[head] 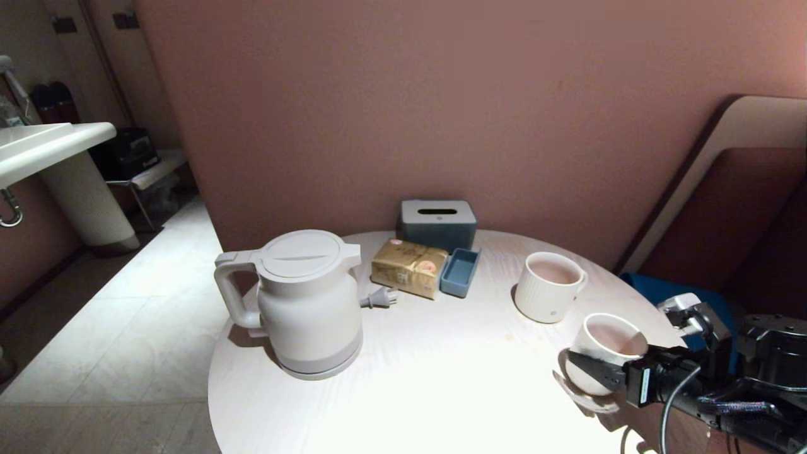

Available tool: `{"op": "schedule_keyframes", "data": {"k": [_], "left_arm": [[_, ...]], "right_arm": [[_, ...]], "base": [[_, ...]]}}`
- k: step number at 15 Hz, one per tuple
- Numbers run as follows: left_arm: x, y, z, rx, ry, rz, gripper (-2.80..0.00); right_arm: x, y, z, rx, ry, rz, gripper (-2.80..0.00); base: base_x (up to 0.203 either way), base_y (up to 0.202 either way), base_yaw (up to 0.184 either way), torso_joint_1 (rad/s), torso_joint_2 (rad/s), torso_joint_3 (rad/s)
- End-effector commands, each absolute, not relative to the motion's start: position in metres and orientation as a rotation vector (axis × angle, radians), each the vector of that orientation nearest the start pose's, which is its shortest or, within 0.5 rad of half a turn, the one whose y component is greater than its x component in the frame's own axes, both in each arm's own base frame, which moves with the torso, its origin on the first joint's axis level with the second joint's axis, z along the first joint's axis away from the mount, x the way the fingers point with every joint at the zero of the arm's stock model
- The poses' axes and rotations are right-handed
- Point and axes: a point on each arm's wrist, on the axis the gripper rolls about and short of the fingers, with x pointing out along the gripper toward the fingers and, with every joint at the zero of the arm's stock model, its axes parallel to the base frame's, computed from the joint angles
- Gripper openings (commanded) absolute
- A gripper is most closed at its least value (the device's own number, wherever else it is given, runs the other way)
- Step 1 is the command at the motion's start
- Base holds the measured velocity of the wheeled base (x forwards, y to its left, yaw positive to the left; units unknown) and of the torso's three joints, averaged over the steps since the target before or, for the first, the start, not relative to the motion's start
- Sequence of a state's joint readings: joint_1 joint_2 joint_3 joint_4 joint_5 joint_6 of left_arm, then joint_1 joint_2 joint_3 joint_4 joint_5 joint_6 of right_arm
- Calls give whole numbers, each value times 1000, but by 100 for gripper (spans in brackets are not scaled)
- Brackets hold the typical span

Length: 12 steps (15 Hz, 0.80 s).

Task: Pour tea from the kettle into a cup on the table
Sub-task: Pick up the cup

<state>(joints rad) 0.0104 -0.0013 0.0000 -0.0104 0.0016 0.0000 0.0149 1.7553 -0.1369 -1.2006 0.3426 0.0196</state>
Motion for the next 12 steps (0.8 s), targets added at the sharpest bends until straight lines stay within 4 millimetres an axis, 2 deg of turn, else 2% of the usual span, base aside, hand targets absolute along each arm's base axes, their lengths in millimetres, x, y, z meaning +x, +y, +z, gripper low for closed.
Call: {"op": "schedule_keyframes", "data": {"k": [1, 12], "left_arm": [[-23, 0, 77, 0, -11, 12, -280], [-23, 0, 77, 0, -11, 12, -280]], "right_arm": [[213, 11, 76, 88, 413, 351, 0], [214, 11, 77, 82, 397, 352, 0]], "base": [[0, 0, 0, 0, 0, 0], [0, 0, 0, 0, 0, 0]]}}
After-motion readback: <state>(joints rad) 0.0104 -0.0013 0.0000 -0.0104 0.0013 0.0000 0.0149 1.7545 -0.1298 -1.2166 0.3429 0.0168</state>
